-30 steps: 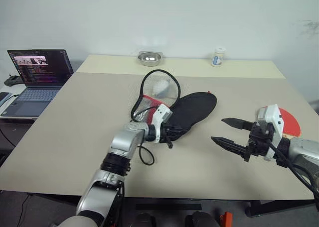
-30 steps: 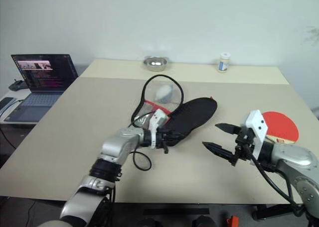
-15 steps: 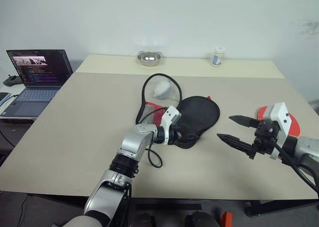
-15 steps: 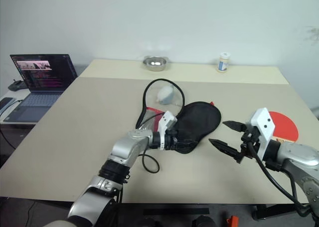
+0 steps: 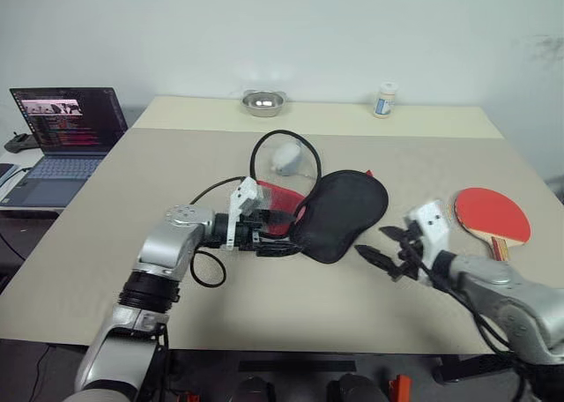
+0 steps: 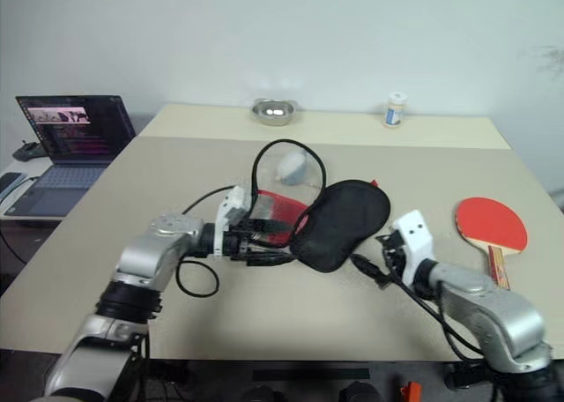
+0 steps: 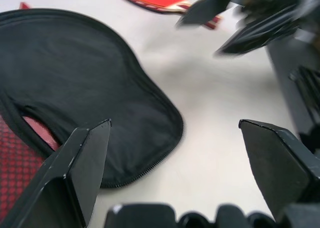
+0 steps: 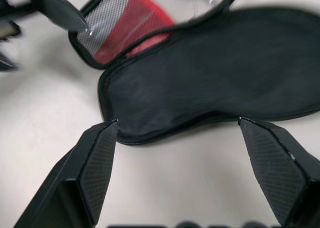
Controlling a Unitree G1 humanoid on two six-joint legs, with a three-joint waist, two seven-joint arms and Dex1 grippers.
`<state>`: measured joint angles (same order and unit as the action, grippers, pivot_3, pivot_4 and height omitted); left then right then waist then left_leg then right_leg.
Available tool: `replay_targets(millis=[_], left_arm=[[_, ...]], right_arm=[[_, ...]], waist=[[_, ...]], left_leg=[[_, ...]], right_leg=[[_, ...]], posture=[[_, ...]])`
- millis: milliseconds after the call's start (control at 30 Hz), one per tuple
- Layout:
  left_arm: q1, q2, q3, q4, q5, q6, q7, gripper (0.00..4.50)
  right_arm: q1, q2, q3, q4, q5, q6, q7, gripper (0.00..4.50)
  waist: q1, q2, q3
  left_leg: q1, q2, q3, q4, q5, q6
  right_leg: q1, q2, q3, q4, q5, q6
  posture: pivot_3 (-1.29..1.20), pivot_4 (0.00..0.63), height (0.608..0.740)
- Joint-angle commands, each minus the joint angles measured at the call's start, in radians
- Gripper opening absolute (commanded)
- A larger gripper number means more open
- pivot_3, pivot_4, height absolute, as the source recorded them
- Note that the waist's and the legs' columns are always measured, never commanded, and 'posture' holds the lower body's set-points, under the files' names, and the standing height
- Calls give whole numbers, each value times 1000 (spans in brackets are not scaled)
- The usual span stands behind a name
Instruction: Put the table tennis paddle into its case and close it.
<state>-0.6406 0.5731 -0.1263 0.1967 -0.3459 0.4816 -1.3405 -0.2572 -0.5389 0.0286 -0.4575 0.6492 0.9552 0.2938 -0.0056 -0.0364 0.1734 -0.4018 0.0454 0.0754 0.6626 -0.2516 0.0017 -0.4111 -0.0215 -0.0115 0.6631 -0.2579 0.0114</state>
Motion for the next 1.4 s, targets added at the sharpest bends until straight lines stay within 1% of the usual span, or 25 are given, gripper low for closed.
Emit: replay_targets(millis=[33, 100, 233, 467, 567, 633, 700, 733, 800, 900, 933, 1133, 1300, 1400], left_arm=[[13, 28, 14, -55, -31, -20, -39, 4452], [25, 39, 16, -77, -45, -10, -50, 4452], [40, 53, 18, -82, -41, -23, -54, 4452], [43, 59, 15, -80, -38, -42, -49, 4452], [43, 61, 20, -89, -49, -38, -52, 4500], [43, 62, 22, -93, -52, -38, -53, 4500], [45, 65, 23, -98, -54, -38, -53, 4500], [45, 66, 24, -102, -57, -36, -53, 4500], [48, 67, 28, -114, -65, -37, -55, 4500], [43, 65, 33, -133, -82, -30, -50, 4500], [40, 63, 33, -139, -87, -27, -49, 4500], [29, 50, 16, -165, -97, -22, -41, 4500], [23, 41, 9, -168, -95, -24, -36, 4500], [28, 36, 5, -172, -91, -27, -34, 4500]], right_arm=[[-56, 65, 15, 69, -43, 27, -58, 4211], [-75, 108, 18, 117, -59, 34, -71, 4211], [-110, 159, 36, 203, -113, 29, -84, 4211], [-172, 246, 95, 271, -172, 8, -54, 4211], [-178, 269, 120, 278, -193, 6, -47, 3626], [-173, 275, 128, 270, -202, 11, -39, 3051], [-165, 276, 118, 257, -200, 24, -34, 2377], [-162, 277, 102, 251, -194, 33, -34, 1933], [-158, 284, 53, 240, -160, 66, -33, 1260], [-149, 257, -19, 216, -110, 133, -9, 240], [-146, 236, -38, 212, -101, 152, 3, 13], [-147, 108, -136, 233, -45, 243, 89, 13], [-154, -10, -131, 259, -47, 256, 172, 13], [-164, -82, -119, 290, -55, 248, 227, 13]], waist=[[0, 0, 0], [1, 0, 0], [3, 0, 0], [-4, 0, 0], [-5, 0, 0], [-6, 0, 0], [-8, 0, 0], [-10, 0, 0], [-12, 0, 0], [-12, 0, 0], [-12, 0, 0], [-11, 0, 0], [-11, 0, 0], [-11, 0, 0]], left_leg=[[0, 0, 0, 0, 0, 0], [0, 0, 0, 0, 0, 0], [-1, 1, 0, -1, 0, 0], [0, 2, 0, 0, 0, 0], [0, 2, -1, -1, 0, 0], [0, 2, 0, -1, 0, 0], [0, 2, 0, -1, 0, 0], [0, 2, 0, -1, 0, 0], [0, 2, 0, -1, 0, 0], [-1, 1, 0, -1, 0, 0], [-1, 1, 0, -1, 0, 0], [-1, 0, 0, -1, 0, 0], [-1, 1, 0, -1, 0, 0], [-1, 1, 0, -1, 0, 0]], right_leg=[[0, 0, 0, 0, 0, 0], [0, 0, 0, 0, 0, 0], [-1, 0, 0, 0, 0, 0], [-1, 1, 0, 1, 0, 0], [-1, 1, 0, 1, 0, 0], [-2, 1, 0, 1, 0, 0], [-2, 1, 0, 1, 0, 0], [-2, 1, 0, 1, 0, 0], [-2, 1, 0, 1, 0, 0], [-2, 0, 0, 1, 0, -1], [-2, 0, 0, 1, 2, -4], [-2, 0, 0, 0, 3, -4], [-2, 1, 0, 0, 2, -4], [-2, 1, 0, 0, 0, 0]], posture=[[0, 150, 740], [0, 150, 740], [0, 150, 740], [0, 150, 740], [0, 150, 740], [0, 150, 740], [0, 150, 740], [0, 150, 740], [0, 150, 740], [0, 150, 740], [0, 150, 740], [0, 150, 740], [0, 150, 740], [0, 150, 740]])
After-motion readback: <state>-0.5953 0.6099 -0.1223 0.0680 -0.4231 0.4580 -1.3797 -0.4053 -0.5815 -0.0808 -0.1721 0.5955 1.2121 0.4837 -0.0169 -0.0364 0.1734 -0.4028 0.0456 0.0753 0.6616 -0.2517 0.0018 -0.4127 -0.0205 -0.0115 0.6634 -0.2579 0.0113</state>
